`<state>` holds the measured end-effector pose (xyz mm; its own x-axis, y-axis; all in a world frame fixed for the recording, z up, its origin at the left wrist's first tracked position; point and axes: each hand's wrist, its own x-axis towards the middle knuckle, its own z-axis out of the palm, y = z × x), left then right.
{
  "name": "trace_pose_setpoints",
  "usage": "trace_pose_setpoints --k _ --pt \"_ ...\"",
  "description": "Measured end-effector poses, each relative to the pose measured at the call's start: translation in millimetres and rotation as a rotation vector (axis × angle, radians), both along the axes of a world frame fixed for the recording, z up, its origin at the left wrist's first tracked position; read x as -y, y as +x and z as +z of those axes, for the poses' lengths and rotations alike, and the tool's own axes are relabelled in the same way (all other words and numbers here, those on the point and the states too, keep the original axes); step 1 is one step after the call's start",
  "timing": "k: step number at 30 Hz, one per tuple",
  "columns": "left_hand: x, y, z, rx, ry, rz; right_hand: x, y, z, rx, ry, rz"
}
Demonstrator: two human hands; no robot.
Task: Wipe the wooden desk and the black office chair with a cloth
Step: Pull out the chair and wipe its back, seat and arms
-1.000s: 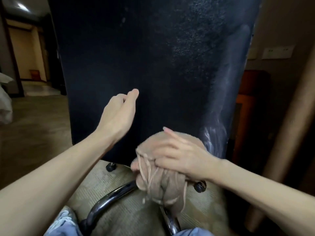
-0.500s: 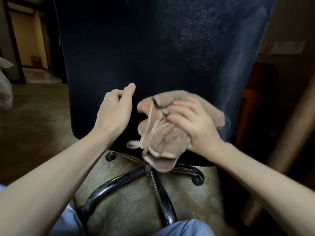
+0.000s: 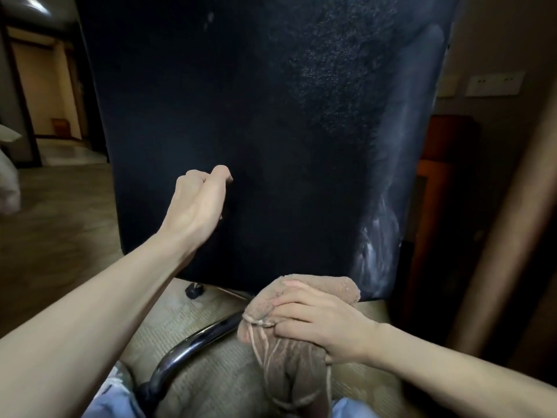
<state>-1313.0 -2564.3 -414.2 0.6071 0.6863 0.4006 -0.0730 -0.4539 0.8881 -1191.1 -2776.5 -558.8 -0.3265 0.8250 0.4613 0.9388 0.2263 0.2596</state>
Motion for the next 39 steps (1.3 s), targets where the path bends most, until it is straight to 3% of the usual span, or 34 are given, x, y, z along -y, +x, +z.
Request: trace_pose_setpoints --k 4,7,9,12,18,21,24,31,35,39 --pt "-3 -1 -2 -0.003 0.015 0.023 -6 -21 39 -0.106 0.39 0.042" --pt "-6 -3 -1 -0.008 -0.003 0.028 -12 -23 84 0.165 0.524 0.031" --pt "-11 -4 2 -0.001 -0.042 0.03 -16 -19 96 0.305 0.464 -0.023" --pt "-18 -7 3 0.0 -0.067 0.035 -20 -13 68 0.349 0.255 -0.146" --pt "-27 -10 7 -0.021 -0.044 0.035 -37 -28 -9 0.061 0.197 -0.135" --pt "-30 -11 4 -0.018 -0.04 0.011 -40 -33 -20 0.11 0.03 -0.098" --pt "-38 -13 3 -0.033 -0.039 0.014 -43 -39 -2 0.158 0.056 -0.068" --pt "-54 -24 18 0.063 0.01 0.052 -56 -62 154 0.486 0.523 0.051" --pt "-44 -34 31 0.172 0.022 0.008 -58 -75 284 0.771 0.625 -0.167" --pt "-35 -40 49 0.247 0.038 -0.001 -47 -85 390 0.792 0.593 -0.485"
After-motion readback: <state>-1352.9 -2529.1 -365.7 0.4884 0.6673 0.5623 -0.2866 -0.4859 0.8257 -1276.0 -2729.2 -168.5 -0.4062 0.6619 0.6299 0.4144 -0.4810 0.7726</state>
